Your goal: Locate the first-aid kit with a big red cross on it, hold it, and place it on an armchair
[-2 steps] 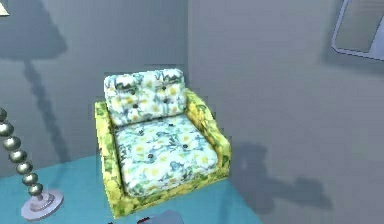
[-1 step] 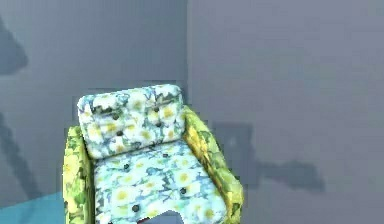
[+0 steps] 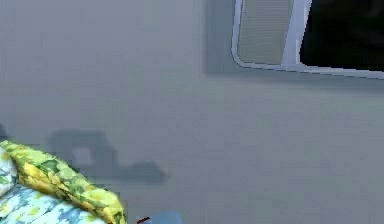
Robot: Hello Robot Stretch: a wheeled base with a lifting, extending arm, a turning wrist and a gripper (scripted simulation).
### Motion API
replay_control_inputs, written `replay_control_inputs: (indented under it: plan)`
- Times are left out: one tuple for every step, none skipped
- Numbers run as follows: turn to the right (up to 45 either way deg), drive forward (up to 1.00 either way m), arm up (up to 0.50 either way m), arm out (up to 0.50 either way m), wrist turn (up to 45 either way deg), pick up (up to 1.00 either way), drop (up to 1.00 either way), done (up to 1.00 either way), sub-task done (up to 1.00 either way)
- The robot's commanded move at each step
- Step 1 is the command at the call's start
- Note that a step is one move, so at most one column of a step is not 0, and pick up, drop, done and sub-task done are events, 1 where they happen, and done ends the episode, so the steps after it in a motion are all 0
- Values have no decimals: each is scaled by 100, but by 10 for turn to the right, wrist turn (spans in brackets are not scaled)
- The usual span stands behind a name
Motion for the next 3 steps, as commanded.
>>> replay_control_inputs:
  plan:
    - [450, 0, 0, 0, 0, 0, 0, 0, 0]
    - [450, 0, 0, 0, 0, 0, 0, 0, 0]
    - [120, 0, 0, 0, 0, 0, 0, 0, 0]
